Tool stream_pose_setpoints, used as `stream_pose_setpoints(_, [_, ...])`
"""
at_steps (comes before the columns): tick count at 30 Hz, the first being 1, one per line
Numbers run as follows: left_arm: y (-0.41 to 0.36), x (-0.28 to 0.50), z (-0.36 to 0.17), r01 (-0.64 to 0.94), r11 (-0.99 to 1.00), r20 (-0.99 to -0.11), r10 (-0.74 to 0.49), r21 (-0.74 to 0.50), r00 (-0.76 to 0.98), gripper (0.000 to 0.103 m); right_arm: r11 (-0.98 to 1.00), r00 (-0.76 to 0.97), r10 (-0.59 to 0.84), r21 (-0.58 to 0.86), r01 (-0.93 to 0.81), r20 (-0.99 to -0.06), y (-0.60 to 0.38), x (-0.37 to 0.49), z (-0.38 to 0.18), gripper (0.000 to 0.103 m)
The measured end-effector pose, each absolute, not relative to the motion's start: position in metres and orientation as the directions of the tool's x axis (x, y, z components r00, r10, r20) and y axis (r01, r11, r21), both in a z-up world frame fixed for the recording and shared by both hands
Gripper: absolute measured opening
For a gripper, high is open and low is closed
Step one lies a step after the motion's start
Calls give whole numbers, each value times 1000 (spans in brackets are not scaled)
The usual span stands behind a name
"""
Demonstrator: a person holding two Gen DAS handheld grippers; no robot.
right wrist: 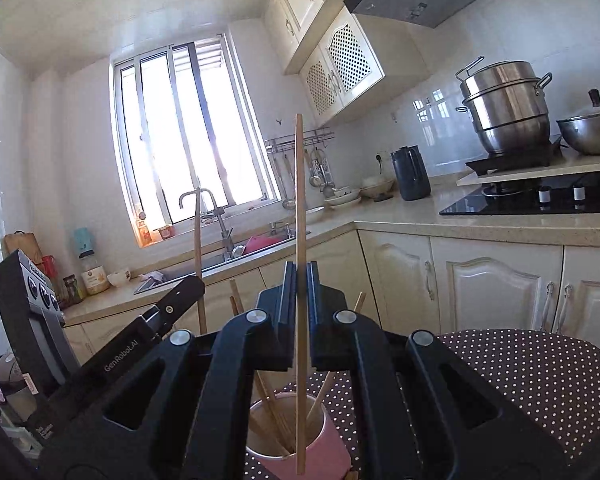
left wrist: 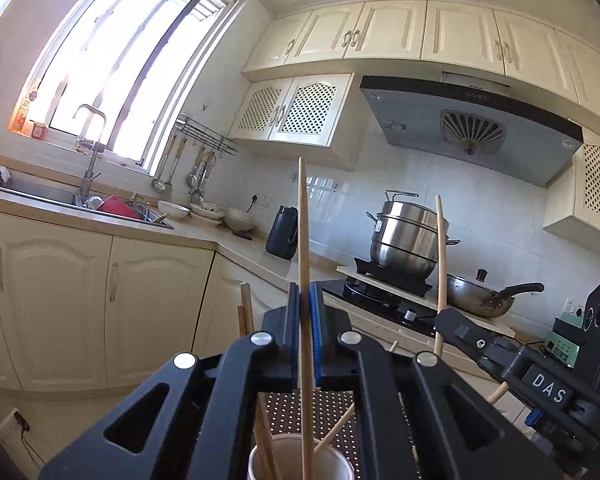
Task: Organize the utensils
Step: 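Lift the left gripper's chopstick upright over the pink cup while the right gripper does likewise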
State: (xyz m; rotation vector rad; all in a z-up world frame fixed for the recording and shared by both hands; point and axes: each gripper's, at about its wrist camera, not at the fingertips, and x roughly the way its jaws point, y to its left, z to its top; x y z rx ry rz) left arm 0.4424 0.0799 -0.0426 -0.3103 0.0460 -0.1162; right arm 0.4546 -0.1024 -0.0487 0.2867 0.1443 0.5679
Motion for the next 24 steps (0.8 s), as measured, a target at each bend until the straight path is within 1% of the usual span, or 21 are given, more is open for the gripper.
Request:
stream_pose_setpoints(6, [74, 460, -51, 75, 954, -37, -90, -290, 995, 5, 807, 829, 556, 273, -523, -55, -91, 462, -55, 5])
stream_pose_setpoints(9, [71, 464, -60, 56, 958, -56, -75, -281, 996, 5, 804, 826, 560, 279, -526, -57, -89, 467, -59, 5])
stream_pose_setpoints(15, [65, 458, -72, 60, 967, -77, -81, -249, 994, 6, 793, 818, 574, 280, -541, -45, -85, 469, -64, 5])
stream_pose_setpoints(19, [67, 452, -78, 71, 966, -93, -96, -249, 991, 6, 784, 812, 583, 283, -552, -32, -81, 471, -64, 5])
stream_pose_setpoints(24, [67, 444, -85, 81, 970, -116, -110, -227, 987, 6, 772, 796, 603, 279, -571, -41, -75, 473, -69, 6])
